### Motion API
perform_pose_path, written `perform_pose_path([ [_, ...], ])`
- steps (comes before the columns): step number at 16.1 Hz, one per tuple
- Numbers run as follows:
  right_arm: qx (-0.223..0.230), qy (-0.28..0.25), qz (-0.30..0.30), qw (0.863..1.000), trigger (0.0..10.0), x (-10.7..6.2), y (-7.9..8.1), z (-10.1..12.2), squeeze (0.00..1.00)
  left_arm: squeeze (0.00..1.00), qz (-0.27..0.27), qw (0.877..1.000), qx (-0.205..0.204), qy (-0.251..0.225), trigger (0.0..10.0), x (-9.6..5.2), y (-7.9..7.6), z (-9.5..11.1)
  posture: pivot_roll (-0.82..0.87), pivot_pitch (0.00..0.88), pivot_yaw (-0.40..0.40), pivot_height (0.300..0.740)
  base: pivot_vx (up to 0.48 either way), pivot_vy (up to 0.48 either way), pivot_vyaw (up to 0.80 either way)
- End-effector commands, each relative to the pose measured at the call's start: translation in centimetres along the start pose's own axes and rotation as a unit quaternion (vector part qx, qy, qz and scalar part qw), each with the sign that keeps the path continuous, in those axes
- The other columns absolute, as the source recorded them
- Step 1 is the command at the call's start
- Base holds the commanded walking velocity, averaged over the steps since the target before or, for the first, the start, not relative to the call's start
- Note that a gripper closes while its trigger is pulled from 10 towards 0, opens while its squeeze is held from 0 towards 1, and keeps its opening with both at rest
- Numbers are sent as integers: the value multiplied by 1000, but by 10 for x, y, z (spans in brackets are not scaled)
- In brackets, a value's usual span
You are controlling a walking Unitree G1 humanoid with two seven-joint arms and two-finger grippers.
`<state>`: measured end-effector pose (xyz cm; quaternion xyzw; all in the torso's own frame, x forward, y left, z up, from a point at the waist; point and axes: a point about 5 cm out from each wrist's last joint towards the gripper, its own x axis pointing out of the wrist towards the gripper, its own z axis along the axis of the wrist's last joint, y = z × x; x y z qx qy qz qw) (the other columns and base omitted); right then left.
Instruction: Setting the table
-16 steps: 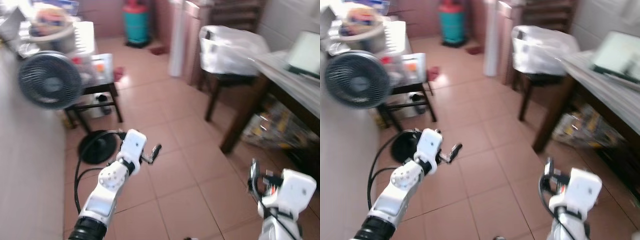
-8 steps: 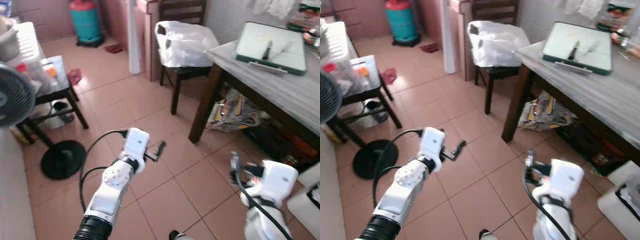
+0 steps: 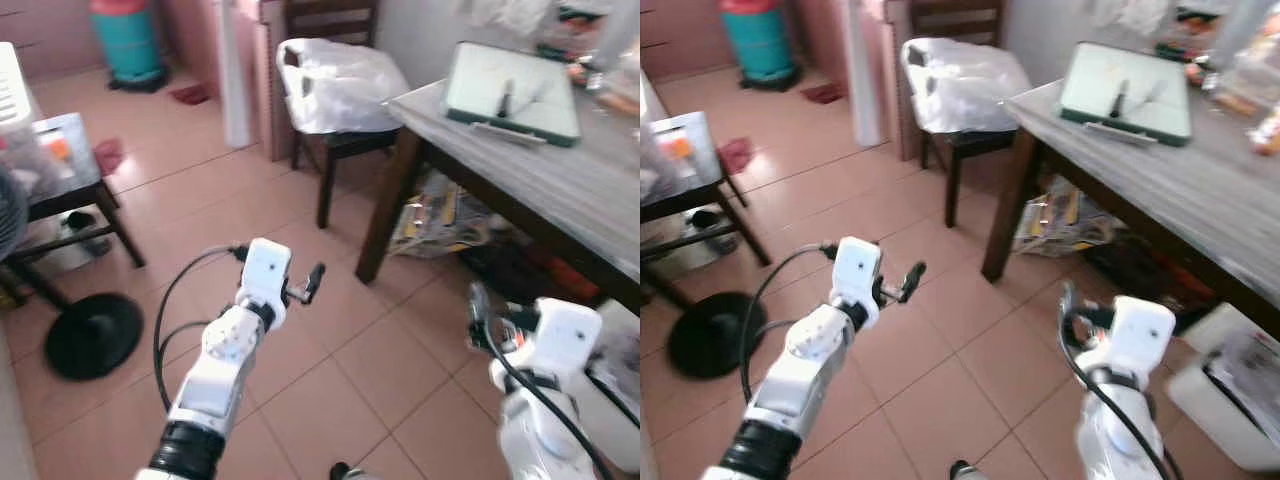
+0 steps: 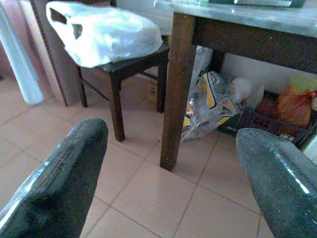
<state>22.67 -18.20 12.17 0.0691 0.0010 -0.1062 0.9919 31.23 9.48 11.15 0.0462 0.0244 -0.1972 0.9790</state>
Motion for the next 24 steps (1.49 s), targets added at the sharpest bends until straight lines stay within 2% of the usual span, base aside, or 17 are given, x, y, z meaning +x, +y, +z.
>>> perform_pose_path([
  [1,-4,10,1,1000,10000,-2,1,-4,0,0,4,1000,5,8,10000,-1,0,-5,86,137,-41,740,0,0,-750],
  [4,-3,4,-15,1000,10000,1,1,-3,0,0,-10,1000,18,-2,10000,-1,-6,0,103,134,-28,740,0,0,-750],
  [8,0,-4,-28,1000,10000,1,-2,-2,0,0,-4,1000,26,-13,10000,-2,-1,0,95,127,-19,740,0,0,-750],
  [12,-23,-11,-32,999,10000,0,-8,2,0,0,12,998,49,-29,10000,-1,5,0,88,115,-20,740,0,0,-752],
  [14,-15,-8,-9,1000,10000,0,-5,2,0,0,10,998,46,-30,10000,-2,4,1,89,115,-22,740,0,0,-744],
  [16,-37,-39,3,999,10000,-3,-2,10,0,0,22,998,52,-38,10000,-7,6,-2,93,116,-22,740,0,0,0],
  [18,-75,-63,9,995,10000,-4,-4,17,0,0,49,995,57,-57,10000,-9,17,3,91,111,-28,740,0,0,0],
  [20,-63,-51,-1,997,10000,-5,-12,15,0,0,72,994,63,-51,10000,-14,28,-1,87,100,-37,740,0,0,0],
  [22,-78,-42,-8,996,10000,-8,-18,13,0,0,86,993,66,-51,10000,-18,33,-3,92,93,-42,740,0,0,0],
  [23,-74,-44,3,996,10000,-8,-16,11,0,0,86,993,64,-51,10000,-18,32,-4,93,92,-43,740,0,0,0],
  [24,-51,-55,19,997,10000,-10,-12,12,0,0,81,993,63,-51,10000,-17,28,-4,93,94,-43,740,0,0,0],
])
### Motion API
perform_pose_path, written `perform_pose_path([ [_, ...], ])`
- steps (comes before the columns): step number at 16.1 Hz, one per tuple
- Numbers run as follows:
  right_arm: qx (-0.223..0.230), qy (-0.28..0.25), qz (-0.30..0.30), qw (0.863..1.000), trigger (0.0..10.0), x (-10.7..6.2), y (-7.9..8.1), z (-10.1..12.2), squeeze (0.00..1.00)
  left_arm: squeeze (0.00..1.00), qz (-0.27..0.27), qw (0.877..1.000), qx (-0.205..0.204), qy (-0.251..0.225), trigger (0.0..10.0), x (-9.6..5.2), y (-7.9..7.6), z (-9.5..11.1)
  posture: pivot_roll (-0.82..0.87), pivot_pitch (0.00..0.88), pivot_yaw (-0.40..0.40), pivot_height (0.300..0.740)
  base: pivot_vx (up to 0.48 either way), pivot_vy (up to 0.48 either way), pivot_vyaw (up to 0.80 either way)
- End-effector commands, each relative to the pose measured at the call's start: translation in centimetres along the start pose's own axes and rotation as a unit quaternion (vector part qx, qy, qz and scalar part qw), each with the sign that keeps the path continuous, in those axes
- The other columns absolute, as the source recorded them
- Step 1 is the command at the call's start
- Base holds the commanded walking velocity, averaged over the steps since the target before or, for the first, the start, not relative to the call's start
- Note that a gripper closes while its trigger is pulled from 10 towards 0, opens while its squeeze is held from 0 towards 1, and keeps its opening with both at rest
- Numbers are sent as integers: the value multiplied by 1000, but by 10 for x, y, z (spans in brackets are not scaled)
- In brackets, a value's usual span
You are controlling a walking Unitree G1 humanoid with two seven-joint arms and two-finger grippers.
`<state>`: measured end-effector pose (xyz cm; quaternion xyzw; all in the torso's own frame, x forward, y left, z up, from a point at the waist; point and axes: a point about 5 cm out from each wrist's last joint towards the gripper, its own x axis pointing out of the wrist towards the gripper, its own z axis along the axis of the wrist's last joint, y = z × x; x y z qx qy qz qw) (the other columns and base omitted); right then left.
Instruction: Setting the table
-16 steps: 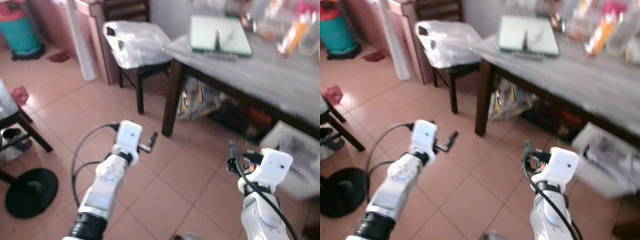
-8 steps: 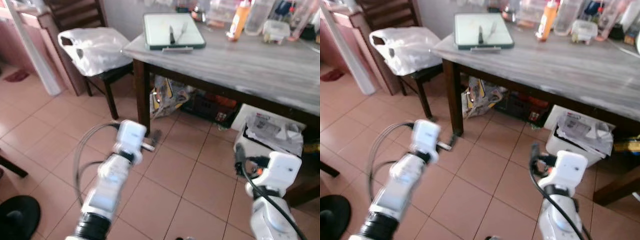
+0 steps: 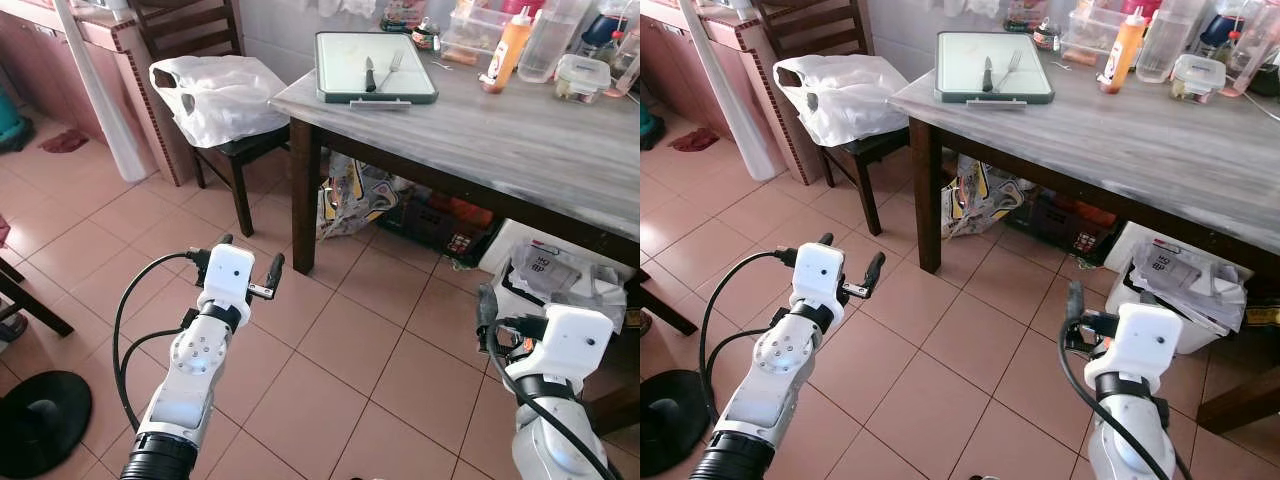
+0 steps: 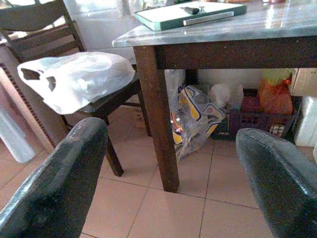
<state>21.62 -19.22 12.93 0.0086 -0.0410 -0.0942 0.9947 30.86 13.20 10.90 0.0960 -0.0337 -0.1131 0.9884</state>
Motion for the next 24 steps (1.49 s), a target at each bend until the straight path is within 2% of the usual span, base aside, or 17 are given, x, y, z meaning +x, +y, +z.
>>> perform_pose_path([
  [1,-8,-2,0,1000,10000,-2,-1,2,0,0,-15,1000,-1,-9,10000,1,-7,4,93,95,-42,740,0,0,0],
  [4,-11,8,-11,1000,10000,-6,-4,-2,0,0,-21,1000,2,4,10000,0,-8,0,88,107,-34,740,0,0,0],
  [7,6,17,-8,1000,10000,-10,-3,-3,0,0,-28,1000,1,9,10000,2,-13,-1,80,119,-24,740,0,0,-152],
  [14,11,30,-14,999,10000,-14,-3,-7,0,0,-46,999,-6,13,10000,7,-23,0,72,135,-19,740,0,0,-774],
  [17,10,31,-10,999,10000,-11,-2,-7,0,0,-41,999,-5,24,10000,6,-20,-4,78,138,-21,740,0,0,-769],
  [24,4,41,-7,999,10000,-9,-1,-11,0,0,-40,999,1,27,10000,7,-22,-4,86,137,-27,740,0,0,-769],
])
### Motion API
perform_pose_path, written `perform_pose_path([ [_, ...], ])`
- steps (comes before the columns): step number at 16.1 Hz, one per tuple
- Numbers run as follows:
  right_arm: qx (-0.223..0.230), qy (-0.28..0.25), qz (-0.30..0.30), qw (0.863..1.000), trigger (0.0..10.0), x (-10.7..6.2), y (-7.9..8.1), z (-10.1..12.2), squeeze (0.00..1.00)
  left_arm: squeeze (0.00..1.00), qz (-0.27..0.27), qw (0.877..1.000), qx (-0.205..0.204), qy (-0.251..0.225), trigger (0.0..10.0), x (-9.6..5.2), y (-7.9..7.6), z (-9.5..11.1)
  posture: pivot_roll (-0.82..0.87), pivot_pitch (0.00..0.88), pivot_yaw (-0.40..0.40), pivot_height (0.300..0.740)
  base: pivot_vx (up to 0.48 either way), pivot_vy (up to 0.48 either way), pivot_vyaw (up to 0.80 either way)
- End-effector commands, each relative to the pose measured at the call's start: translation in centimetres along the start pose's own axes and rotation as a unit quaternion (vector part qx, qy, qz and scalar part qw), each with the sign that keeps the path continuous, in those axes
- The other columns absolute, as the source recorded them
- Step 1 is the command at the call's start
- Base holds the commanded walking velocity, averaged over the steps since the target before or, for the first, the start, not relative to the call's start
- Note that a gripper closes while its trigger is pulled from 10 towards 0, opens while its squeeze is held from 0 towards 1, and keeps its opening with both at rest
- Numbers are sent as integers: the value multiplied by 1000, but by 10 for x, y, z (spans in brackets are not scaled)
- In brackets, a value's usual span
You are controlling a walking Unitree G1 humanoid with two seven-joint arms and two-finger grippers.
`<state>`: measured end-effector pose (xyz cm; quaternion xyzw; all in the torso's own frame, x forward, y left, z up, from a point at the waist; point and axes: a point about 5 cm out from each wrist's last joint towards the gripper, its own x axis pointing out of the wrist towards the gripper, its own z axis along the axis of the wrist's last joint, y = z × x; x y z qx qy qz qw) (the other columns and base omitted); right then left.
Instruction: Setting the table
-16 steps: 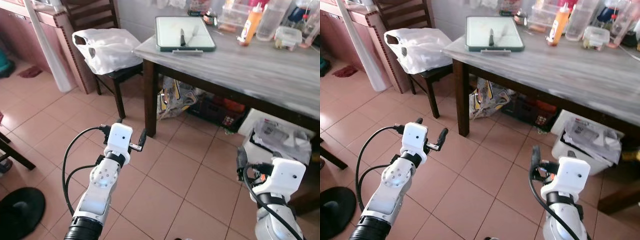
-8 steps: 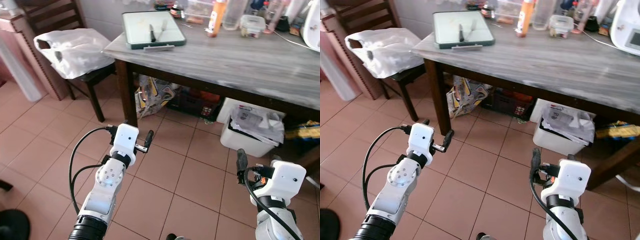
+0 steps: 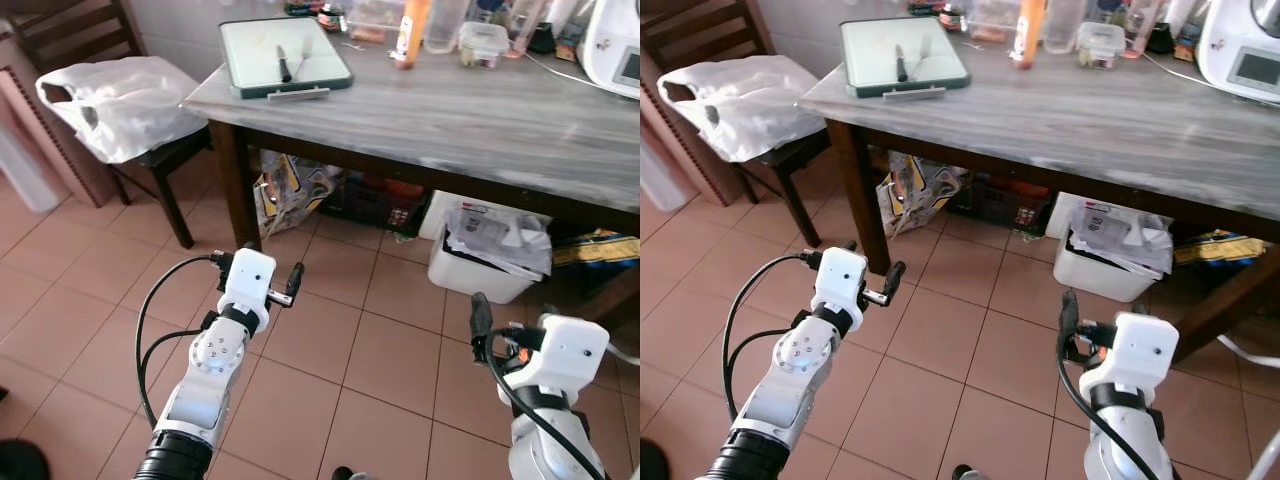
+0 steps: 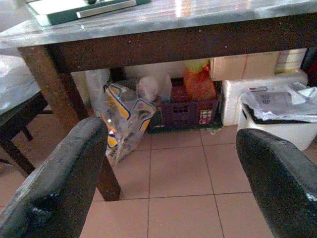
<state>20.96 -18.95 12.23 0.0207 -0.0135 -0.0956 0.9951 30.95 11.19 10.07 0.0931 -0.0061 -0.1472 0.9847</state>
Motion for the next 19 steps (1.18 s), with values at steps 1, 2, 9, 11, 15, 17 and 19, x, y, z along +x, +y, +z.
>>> perform_pose_path([
  [1,-5,12,-7,1000,10000,0,-3,-4,0,0,-6,1000,8,1,10000,3,-4,2,86,137,-27,740,0,0,-769],
  [2,-6,12,-8,1000,10000,0,-3,-4,0,0,-6,1000,8,1,10000,3,-4,2,84,135,-25,740,0,0,-769],
  [9,-4,14,-15,1000,10000,0,-5,-5,0,0,-28,999,-10,21,10000,4,-6,1,85,136,-15,740,0,0,-769],
  [11,-4,14,-16,1000,10000,1,-6,-6,0,0,-22,1000,5,12,10000,4,-5,2,85,137,-15,740,0,0,-769],
  [15,-12,17,-6,1000,10000,3,-5,-6,0,0,23,1000,-3,9,10000,4,5,1,84,133,-24,740,0,0,-767],
  [17,-9,18,13,1000,10000,3,-4,-6,0,0,49,999,0,7,10000,3,14,0,82,128,-42,740,0,0,-266],
  [19,5,21,16,1000,10000,0,-7,-5,0,0,99,995,-1,17,10000,-6,34,-6,86,127,-55,740,0,0,0],
])
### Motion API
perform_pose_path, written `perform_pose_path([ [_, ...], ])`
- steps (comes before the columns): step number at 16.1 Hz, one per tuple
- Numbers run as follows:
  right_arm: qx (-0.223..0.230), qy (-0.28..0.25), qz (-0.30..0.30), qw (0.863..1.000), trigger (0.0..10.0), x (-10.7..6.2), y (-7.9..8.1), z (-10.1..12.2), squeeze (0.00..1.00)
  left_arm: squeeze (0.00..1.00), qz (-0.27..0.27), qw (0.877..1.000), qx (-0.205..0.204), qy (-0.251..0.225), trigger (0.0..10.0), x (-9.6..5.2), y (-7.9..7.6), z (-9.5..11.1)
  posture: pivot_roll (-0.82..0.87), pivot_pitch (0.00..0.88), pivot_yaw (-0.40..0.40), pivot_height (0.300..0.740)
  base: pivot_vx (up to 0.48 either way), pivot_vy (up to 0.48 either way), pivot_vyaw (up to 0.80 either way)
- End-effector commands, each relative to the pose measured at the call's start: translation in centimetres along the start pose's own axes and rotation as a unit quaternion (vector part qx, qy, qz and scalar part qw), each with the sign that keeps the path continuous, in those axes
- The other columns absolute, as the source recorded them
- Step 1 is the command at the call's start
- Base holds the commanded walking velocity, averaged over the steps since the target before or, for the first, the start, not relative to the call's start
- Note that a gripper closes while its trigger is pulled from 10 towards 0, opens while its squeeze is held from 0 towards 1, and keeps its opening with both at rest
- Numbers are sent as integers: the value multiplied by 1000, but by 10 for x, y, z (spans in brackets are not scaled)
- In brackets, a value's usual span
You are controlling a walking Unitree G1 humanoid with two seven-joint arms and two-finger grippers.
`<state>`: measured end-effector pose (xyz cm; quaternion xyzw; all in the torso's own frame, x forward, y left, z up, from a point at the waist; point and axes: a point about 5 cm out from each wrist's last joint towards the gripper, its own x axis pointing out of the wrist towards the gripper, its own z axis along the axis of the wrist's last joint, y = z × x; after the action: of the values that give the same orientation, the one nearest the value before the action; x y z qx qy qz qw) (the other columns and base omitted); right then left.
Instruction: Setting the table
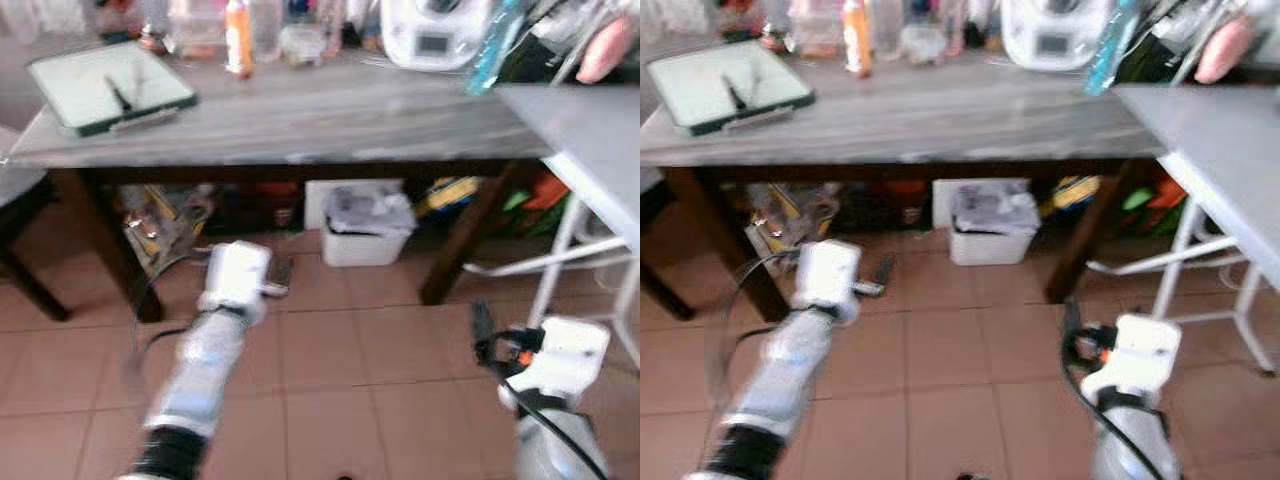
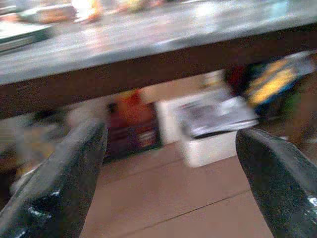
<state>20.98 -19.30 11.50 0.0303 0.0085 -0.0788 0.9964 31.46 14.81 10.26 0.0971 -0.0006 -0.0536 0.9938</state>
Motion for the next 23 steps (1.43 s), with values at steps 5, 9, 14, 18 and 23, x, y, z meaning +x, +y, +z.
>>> perform_pose_path([
  [5,3,38,14,999,10000,-2,-2,-9,0,0,42,999,26,14,10000,-23,25,-14,107,134,-59,740,0,0,0],
  [9,5,3,43,999,10000,-2,11,1,0,0,37,998,43,14,10000,-26,29,-13,105,137,-47,740,0,0,0],
  [14,-11,18,42,999,10000,-5,16,-4,0,0,-10,1000,19,5,10000,-12,14,-1,98,128,-31,740,0,0,0],
  [18,-7,9,43,999,10000,-6,14,-2,0,0,-25,1000,12,-2,10000,-8,5,3,93,127,-22,740,0,0,0],
  [23,-11,12,32,999,10000,-6,17,-4,0,0,-33,999,20,2,10000,-8,-1,2,92,130,-14,740,0,0,0],
])
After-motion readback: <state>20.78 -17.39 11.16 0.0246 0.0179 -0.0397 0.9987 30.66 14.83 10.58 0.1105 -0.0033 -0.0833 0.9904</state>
